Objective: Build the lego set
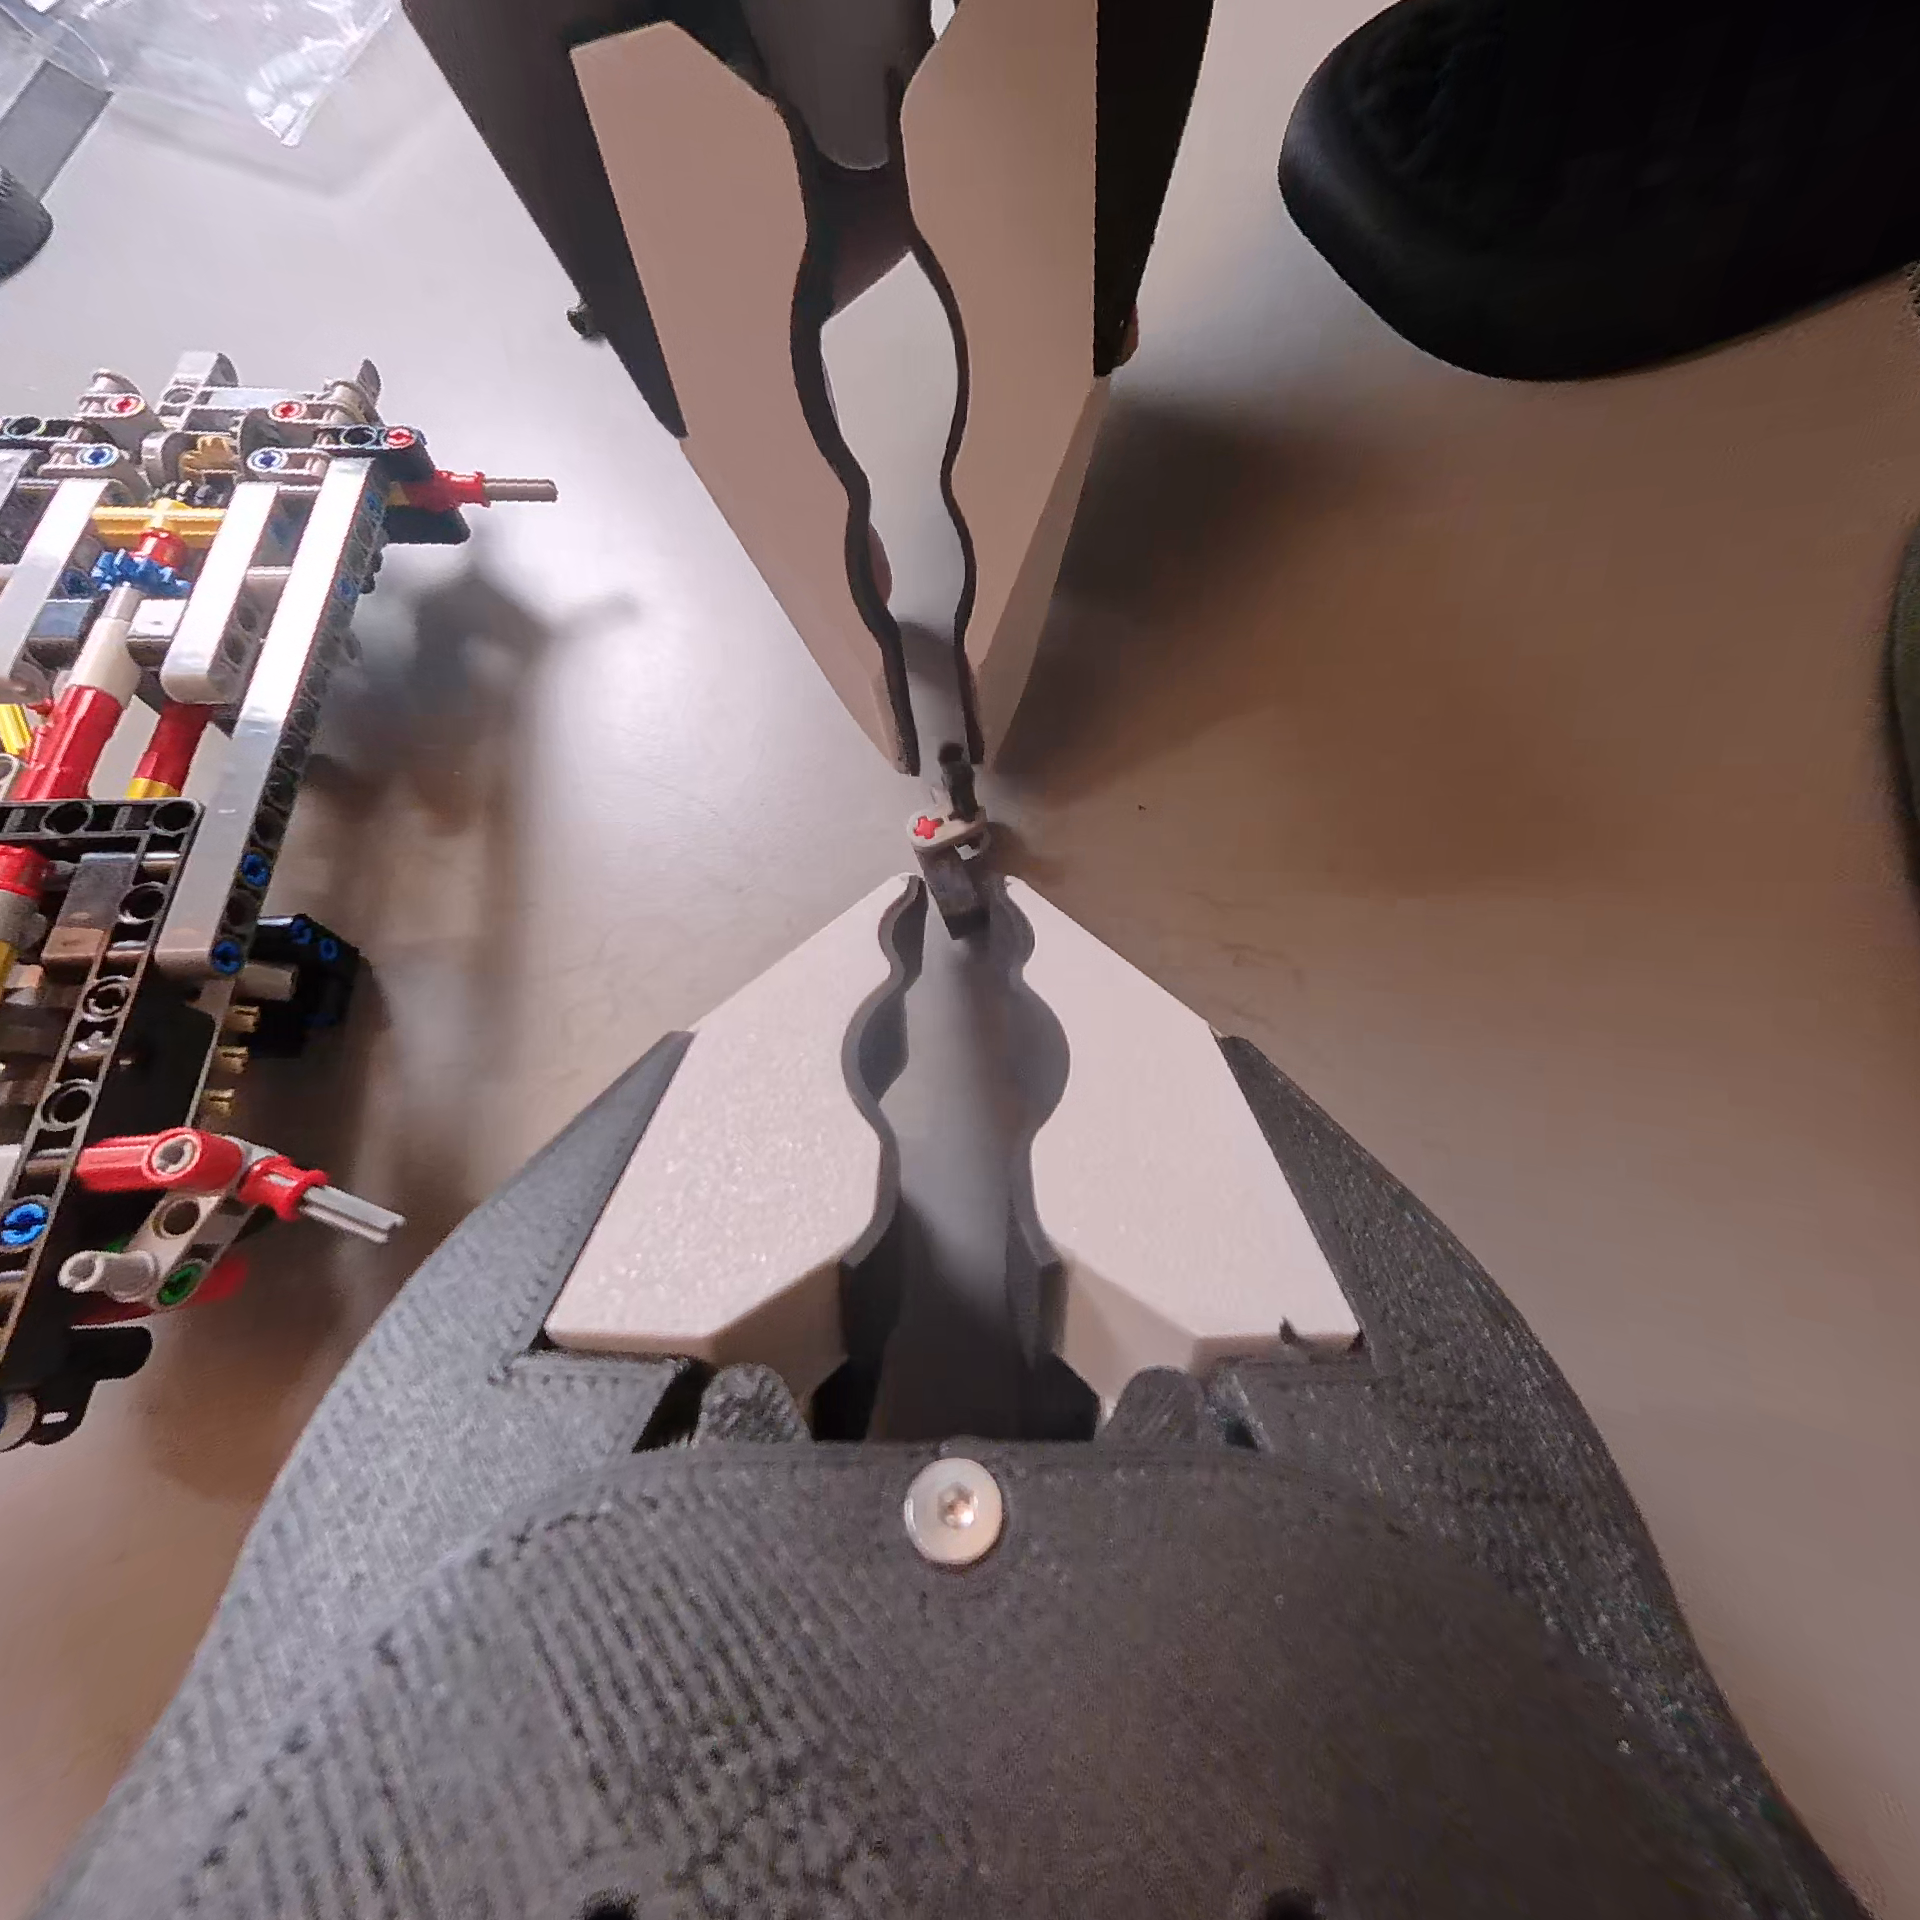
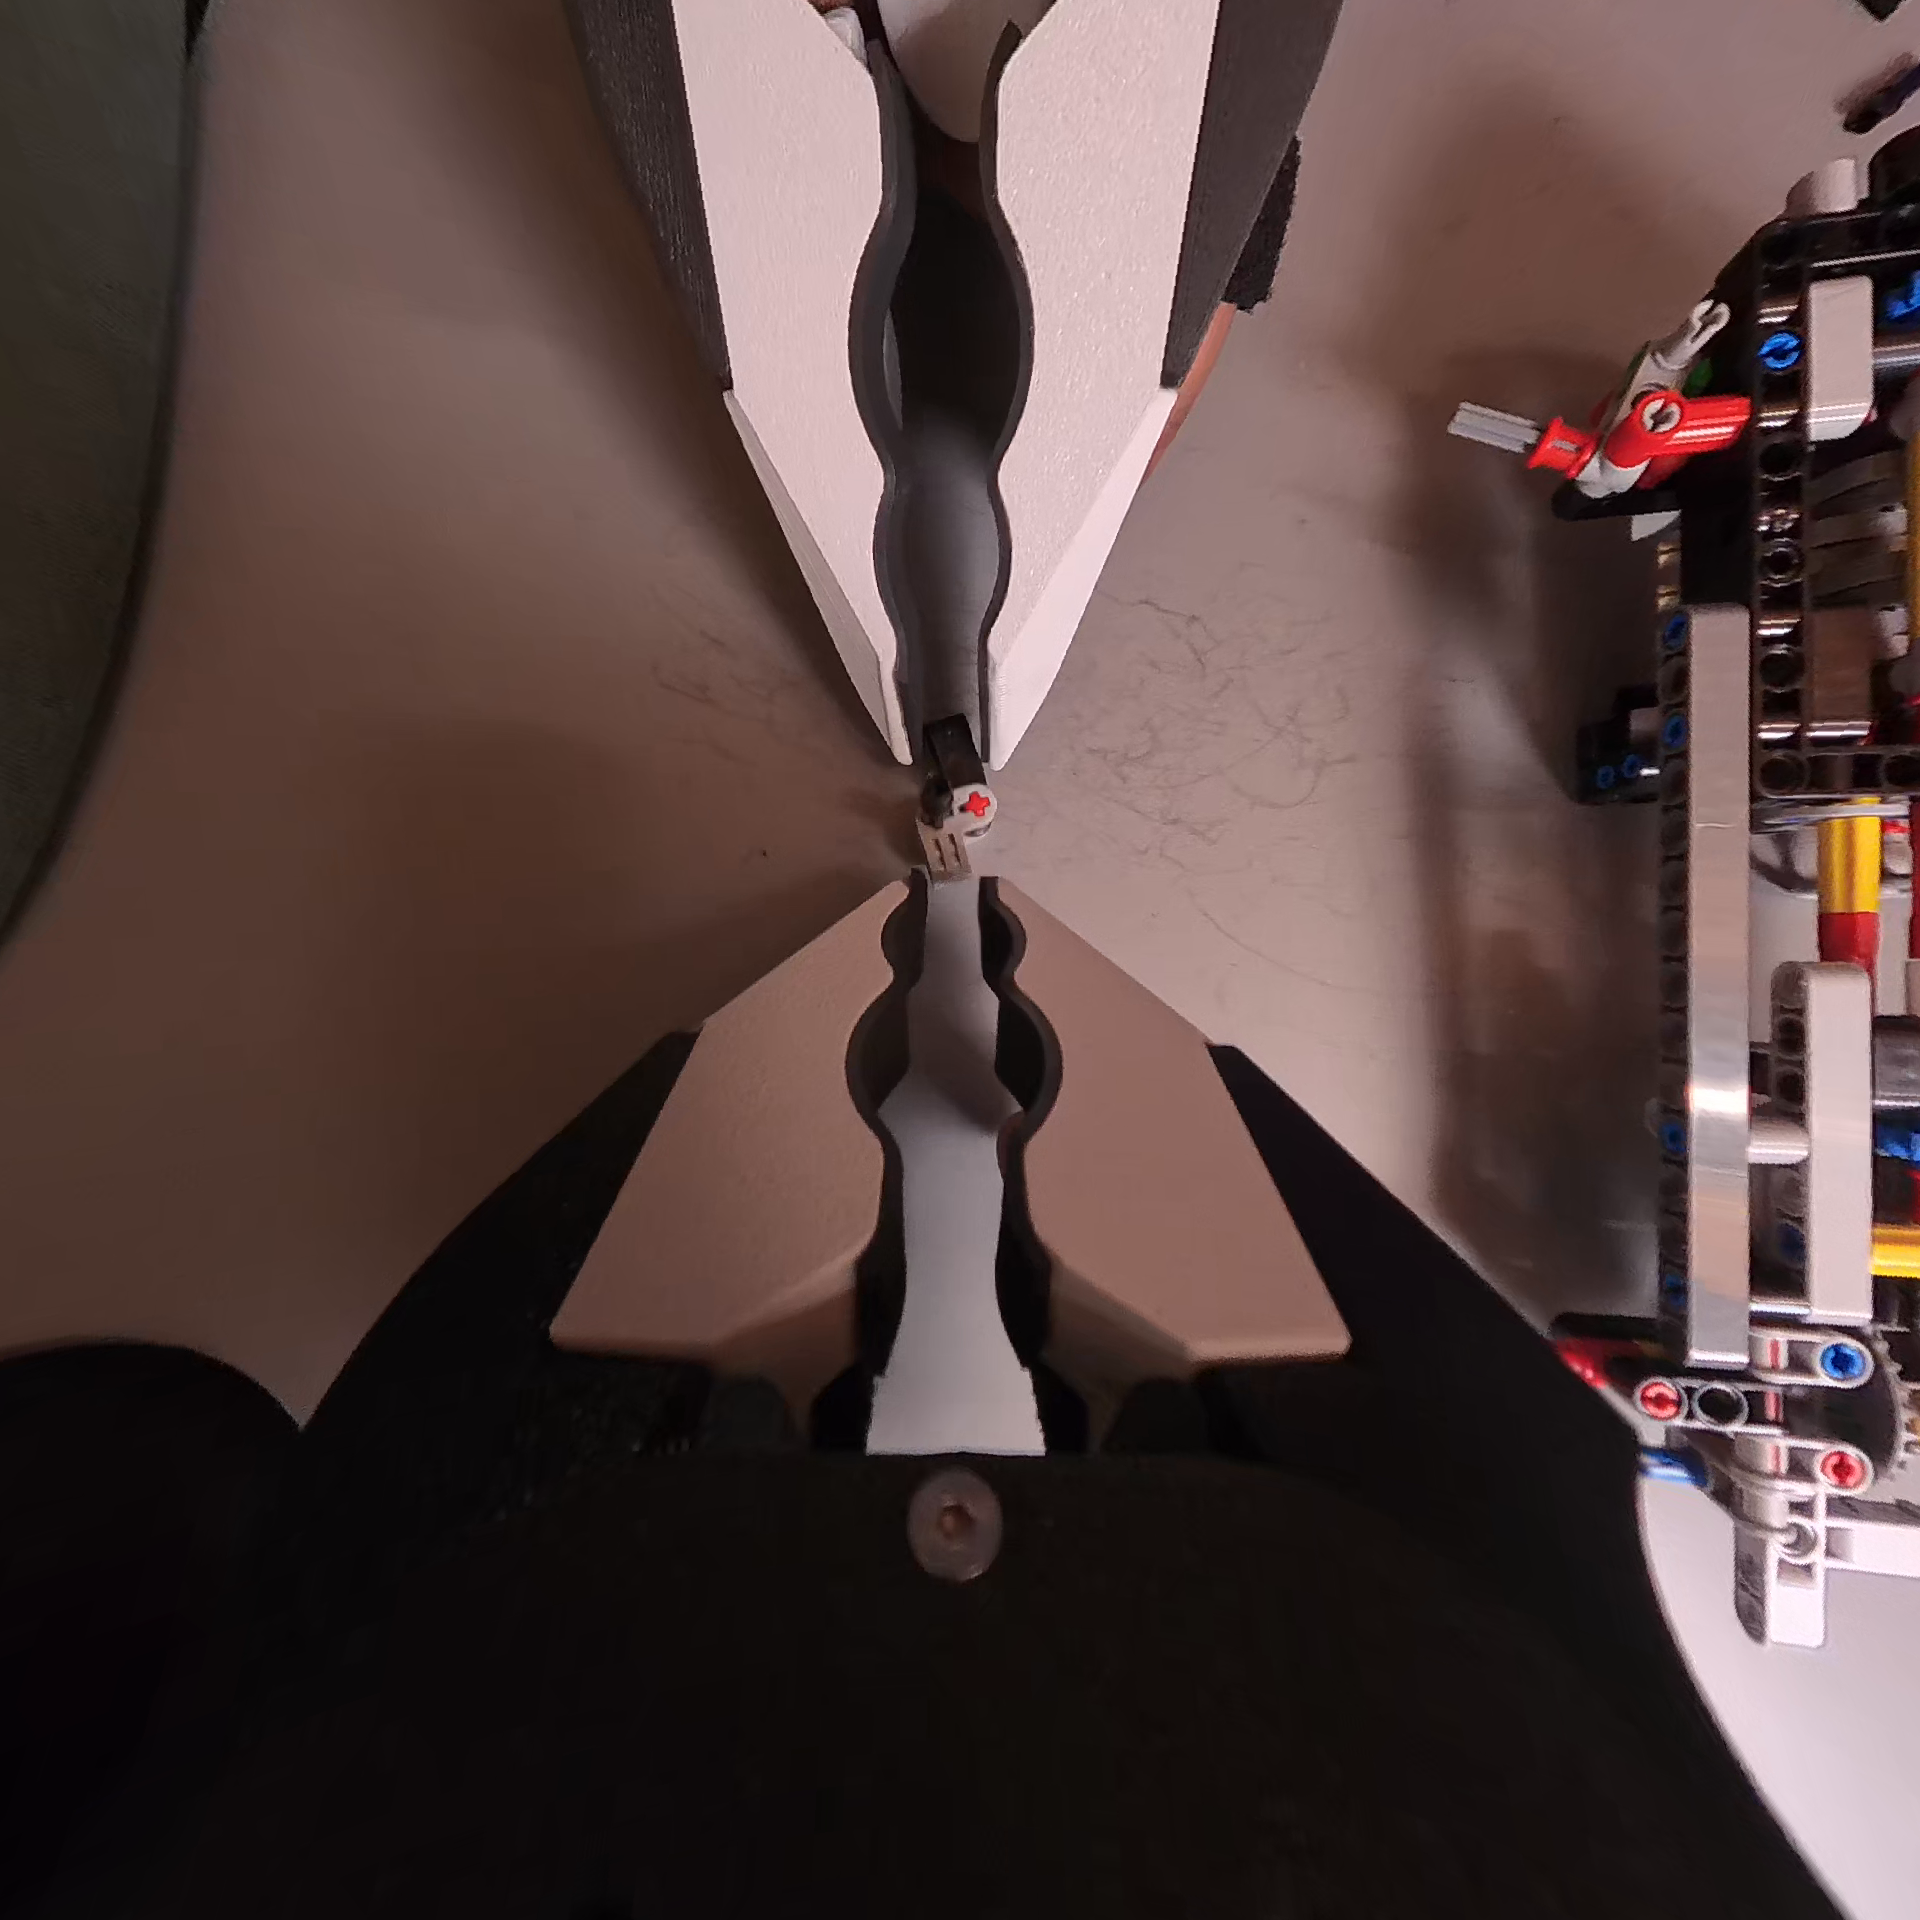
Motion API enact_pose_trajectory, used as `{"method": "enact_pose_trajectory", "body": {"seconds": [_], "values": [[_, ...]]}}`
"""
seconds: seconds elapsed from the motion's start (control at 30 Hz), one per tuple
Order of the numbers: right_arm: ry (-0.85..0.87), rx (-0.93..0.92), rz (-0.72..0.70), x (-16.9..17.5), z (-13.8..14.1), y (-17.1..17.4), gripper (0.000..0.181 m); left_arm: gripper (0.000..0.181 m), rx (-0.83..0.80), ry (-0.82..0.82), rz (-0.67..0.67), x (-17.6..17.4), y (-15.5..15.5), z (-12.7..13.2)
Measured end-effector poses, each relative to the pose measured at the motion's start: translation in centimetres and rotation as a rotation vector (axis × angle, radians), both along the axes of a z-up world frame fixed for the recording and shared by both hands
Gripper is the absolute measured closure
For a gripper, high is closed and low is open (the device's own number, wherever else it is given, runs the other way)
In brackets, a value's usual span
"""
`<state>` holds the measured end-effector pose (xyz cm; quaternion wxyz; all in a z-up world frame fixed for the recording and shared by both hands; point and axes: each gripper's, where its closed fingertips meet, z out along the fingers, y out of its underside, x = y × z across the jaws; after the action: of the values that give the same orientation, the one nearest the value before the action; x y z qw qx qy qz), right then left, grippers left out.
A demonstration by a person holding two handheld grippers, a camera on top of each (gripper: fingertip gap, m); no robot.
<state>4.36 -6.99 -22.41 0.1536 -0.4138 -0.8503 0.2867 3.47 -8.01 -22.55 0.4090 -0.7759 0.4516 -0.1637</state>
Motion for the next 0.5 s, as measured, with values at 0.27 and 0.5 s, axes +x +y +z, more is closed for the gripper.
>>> {"method": "enact_pose_trajectory", "body": {"seconds": [0.27, 0.5], "values": [[0.054, 0.003, -0.082, 1.7, 1.9, 1.3, 0.172, 0.163, 0.008, -0.02, 0.007, -0.3, 0.0, 0.6], [0.173, 0.11, -0.411, 7.0, 6.1, 8.3, 0.172, 0.157, 0.055, -0.059, 0.031, -1.5, -0.2, 2.3]]}}
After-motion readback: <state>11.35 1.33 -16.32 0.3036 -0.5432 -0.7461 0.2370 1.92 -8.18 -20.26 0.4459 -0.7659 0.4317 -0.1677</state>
